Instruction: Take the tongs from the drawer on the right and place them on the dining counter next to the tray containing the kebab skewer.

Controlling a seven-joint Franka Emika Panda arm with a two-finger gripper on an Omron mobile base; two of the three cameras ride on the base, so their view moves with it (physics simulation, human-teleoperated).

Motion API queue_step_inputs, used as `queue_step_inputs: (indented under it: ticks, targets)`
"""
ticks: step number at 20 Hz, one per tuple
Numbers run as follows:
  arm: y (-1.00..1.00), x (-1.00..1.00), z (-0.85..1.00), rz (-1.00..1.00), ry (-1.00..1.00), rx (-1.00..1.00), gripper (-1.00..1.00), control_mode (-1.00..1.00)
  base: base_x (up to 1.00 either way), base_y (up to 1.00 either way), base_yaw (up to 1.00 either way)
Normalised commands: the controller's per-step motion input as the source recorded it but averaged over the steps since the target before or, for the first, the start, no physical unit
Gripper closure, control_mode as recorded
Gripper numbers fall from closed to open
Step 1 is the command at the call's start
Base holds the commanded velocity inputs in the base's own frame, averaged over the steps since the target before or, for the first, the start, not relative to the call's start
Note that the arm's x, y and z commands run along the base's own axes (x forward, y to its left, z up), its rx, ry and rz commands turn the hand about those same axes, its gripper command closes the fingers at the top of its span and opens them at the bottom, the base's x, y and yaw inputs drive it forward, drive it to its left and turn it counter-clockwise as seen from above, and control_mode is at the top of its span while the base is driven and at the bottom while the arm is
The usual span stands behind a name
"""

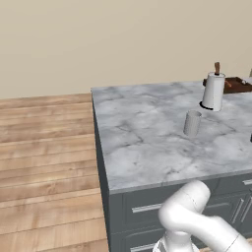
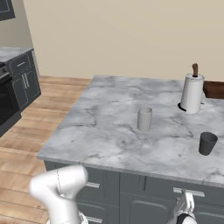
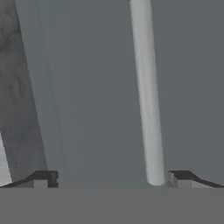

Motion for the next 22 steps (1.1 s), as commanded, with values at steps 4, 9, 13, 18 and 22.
queue_step_inputs:
  ticks: [4, 9, 13, 18, 22]
  targets:
    - [-0.25, 0.3, -0.48, 0.17, 0.0, -0.1, -1.0, -1.0, 0.0, 0.0, 0.0]
    - [-0.31, 0.25, -0.49, 0.1, -0.01, -0.09, -1.0, -1.0, 0.0, 0.0, 0.0]
    - [-0.1, 0.23, -0.47, 0.0, -0.03, -0.1, -1.0, -1.0, 0.0, 0.0, 0.0]
    - [0.0, 0.29, -0.41, -0.04, -0.05, -0.05, -1.0, -1.0, 0.0, 0.0, 0.0]
    - [0.0, 0.26, -0.36, -0.02, -0.09, 0.0, -1.0, -1.0, 0.0, 0.0, 0.0]
